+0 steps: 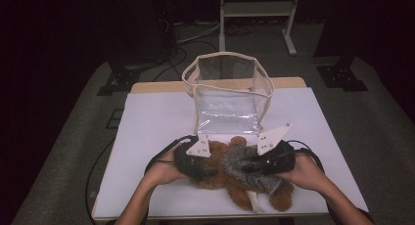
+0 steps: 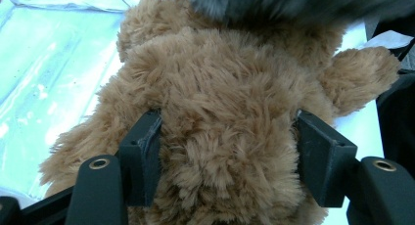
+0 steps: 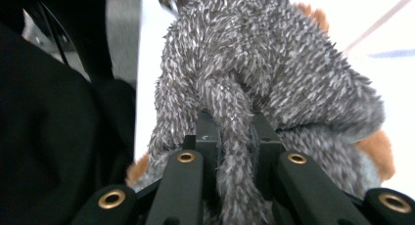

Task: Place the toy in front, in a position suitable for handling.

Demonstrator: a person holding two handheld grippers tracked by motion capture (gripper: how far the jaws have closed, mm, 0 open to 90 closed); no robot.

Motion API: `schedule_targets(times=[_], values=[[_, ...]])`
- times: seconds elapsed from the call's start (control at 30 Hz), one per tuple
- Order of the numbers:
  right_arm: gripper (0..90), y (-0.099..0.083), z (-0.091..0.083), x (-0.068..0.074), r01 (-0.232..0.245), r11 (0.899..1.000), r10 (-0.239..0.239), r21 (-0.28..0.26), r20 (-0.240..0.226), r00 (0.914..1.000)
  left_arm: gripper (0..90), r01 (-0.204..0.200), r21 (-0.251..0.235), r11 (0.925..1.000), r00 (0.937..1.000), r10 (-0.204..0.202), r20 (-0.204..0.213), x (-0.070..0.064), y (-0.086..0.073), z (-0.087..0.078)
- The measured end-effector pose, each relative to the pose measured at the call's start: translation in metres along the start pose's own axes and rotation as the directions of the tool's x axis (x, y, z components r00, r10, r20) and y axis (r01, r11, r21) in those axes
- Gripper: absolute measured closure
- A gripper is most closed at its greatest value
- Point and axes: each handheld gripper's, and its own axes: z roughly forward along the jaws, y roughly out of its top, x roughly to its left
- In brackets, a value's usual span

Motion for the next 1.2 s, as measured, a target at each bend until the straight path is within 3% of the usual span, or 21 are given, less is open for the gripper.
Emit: schedule_targets(times=[0.07, 0.13, 0.2, 0.27, 0.5, 0.6, 0.7, 0.9, 1.03, 1.13, 1.2], values=[[78.4, -0.009, 0.003, -0.006, -0.029, 1.0, 0.029, -0.004, -0.001, 0.9996, 32.3, 0.002, -0.003, 1.0, 1.0, -0.002, -0.006, 0.002, -0.002, -0.004], [78.7, -0.016, 0.001, -0.011, -0.027, 1.0, 0.028, -0.01, 0.025, 0.9993, 27.0, 0.003, -0.015, 0.9999, 0.9998, -0.003, -0.018, 0.004, -0.004, -0.01], [78.8, -0.02, -0.002, -0.014, -0.032, 0.999, 0.033, -0.017, 0.042, 0.9986, 25.7, 0.006, -0.044, 0.999, 0.9998, -0.007, -0.017, 0.007, -0.008, -0.017], [78.9, -0.024, -0.005, -0.018, -0.041, 0.999, 0.041, -0.019, 0.048, 0.998, 25.8, 0.02, -0.04, 0.999, 0.9996, -0.021, -0.016, 0.011, -0.012, -0.02], [79.0, -0.031, -0.017, -0.03, -0.025, 0.999, 0.021, 0.034, 0.093, 0.9954, 32.9, 0.014, -0.04, 0.9991, 0.9995, -0.013, 0.028, 0.005, -0.008, -0.007], [79.0, -0.038, -0.029, -0.043, -0.059, 0.997, 0.052, 0.055, 0.132, 0.9899, 33.1, 0.012, -0.042, 0.9991, 0.9992, -0.01, 0.039, 0.001, -0.004, 0.0], [78.9, -0.044, -0.035, -0.051, -0.093, 0.994, 0.086, 0.05, 0.124, 0.9885, 33.7, 0.023, -0.058, 0.998, 0.9986, -0.02, 0.05, 0.0, -0.001, 0.007], [78.7, -0.023, -0.03, -0.047, -0.065, 0.997, 0.059, 0.044, 0.119, 0.9911, 34.4, 0.007, -0.044, 0.999, 0.9987, -0.005, 0.051, 0.001, 0.005, 0.014], [78.6, -0.002, -0.011, -0.042, -0.015, 0.999, 0.012, 0.035, 0.086, 0.9962, 34.4, -0.014, -0.042, 0.999, 0.9985, 0.016, 0.052, -0.001, 0.012, 0.02], [78.5, 0.001, 0.002, -0.041, 0.002, 0.998, -0.006, 0.055, 0.074, 0.9973, 34.1, -0.016, -0.04, 0.9991, 0.9986, 0.018, 0.05, 0.0, 0.012, 0.022], [78.5, -0.005, -0.001, -0.044, -0.024, 0.999, 0.021, 0.04, 0.066, 0.9976, 33.8, -0.006, -0.051, 0.9987, 0.9989, 0.009, 0.046, 0.002, 0.01, 0.019]])
